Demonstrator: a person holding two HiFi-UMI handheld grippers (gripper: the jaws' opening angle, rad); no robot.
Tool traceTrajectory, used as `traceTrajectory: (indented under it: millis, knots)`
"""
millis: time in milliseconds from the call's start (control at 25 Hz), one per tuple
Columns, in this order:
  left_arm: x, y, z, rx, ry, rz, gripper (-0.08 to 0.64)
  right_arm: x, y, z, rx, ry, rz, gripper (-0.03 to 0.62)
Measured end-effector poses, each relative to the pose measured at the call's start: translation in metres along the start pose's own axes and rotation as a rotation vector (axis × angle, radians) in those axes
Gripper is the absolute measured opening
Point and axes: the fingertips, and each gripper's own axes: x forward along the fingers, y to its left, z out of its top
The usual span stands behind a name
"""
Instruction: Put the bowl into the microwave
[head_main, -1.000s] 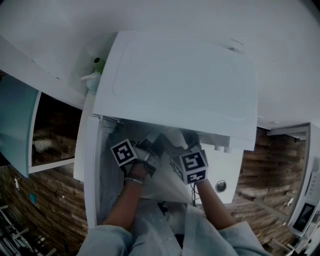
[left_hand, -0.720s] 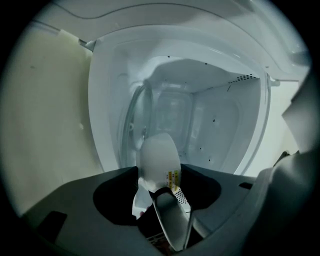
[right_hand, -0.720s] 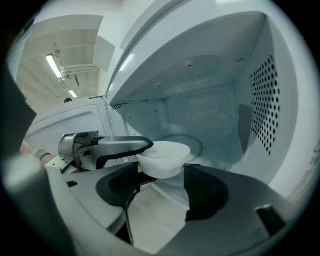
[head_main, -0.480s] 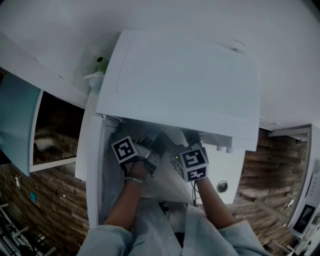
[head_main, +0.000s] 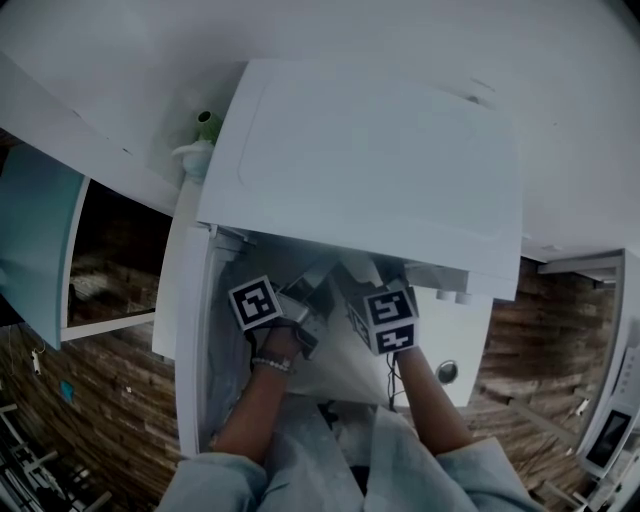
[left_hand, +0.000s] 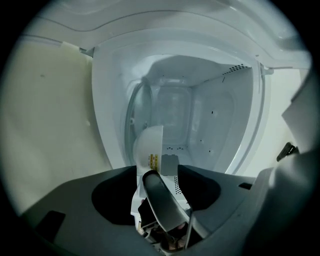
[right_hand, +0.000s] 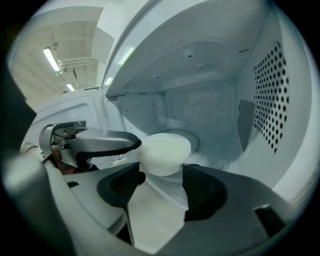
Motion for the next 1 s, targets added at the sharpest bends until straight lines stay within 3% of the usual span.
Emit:
traceTrajectory:
  millis: [440,1000]
  knots:
    - [-0.020,-0.002,-0.010,0.066,-0.003,0.022,0.249,0.017,-0.015,0.015,0.009,0.005,-0.045,0.281]
    - [-0.046,-0.001,-0.027,0.054,-0.022,0.049,0.249,0.028,-0.024,0.020,0.051,0.008,-0.051,0.282]
